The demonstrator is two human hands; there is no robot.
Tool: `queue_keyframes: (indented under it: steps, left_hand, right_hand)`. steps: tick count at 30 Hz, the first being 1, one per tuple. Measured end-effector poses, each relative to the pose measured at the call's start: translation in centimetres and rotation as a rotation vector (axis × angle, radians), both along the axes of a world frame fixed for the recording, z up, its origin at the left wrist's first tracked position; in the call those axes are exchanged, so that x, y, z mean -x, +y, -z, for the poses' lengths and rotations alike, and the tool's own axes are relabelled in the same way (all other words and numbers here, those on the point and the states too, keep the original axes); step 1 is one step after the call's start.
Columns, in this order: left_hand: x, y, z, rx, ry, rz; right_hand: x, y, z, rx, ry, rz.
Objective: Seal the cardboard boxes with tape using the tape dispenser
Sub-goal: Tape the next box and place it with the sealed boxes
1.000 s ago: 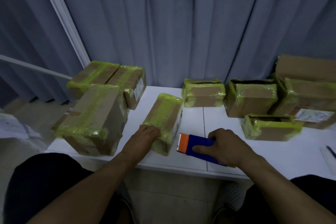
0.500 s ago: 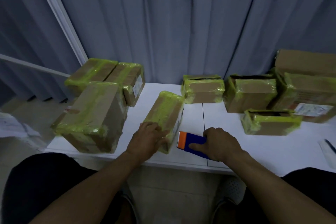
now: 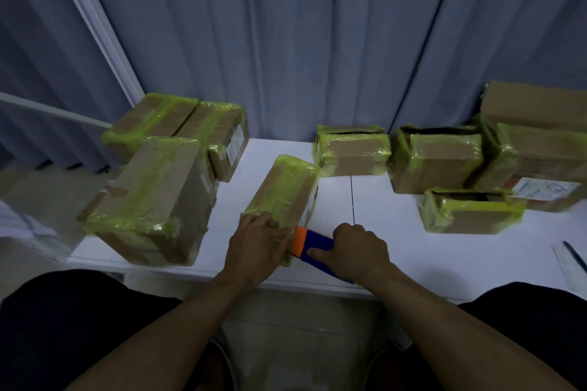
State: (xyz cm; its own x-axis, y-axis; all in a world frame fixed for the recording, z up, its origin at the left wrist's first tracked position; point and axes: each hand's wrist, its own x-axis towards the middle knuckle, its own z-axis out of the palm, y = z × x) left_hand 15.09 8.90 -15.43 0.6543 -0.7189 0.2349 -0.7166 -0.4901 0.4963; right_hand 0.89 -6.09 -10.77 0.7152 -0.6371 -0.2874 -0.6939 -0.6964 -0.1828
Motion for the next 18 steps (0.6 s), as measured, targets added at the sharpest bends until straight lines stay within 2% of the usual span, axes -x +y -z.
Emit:
queue_keyframes:
  steps: [3, 7, 11, 14, 18]
  left_hand:
    - [0.0, -0.2, 0.4, -0.031, -0.033, -0.006]
    - [0.1, -0.4, 1.5, 0.030, 0.131, -0.092]
    - [0.3, 0.0, 0.1, 0.046, -0.033, -0.039]
    - [0.5, -0.3, -0.7, -0.104, -0.088, -0.082]
    - [-0.1, -0.7, 0.1, 0.000, 0.275, -0.170]
  right_hand:
    - [0.1, 0.8, -0.3, 0.136, 0.018, -0.058]
    - [-0.2, 1.5, -0.1, 0.286, 0.050, -0.115]
    - [-0.2, 0.0, -0.1, 0.202, 0.060, 0.002]
    - [0.5, -0.6, -0.5, 0.182, 0.026, 0.042]
    - [1.6, -1.2, -1.3, 0.135, -0.044, 0.102]
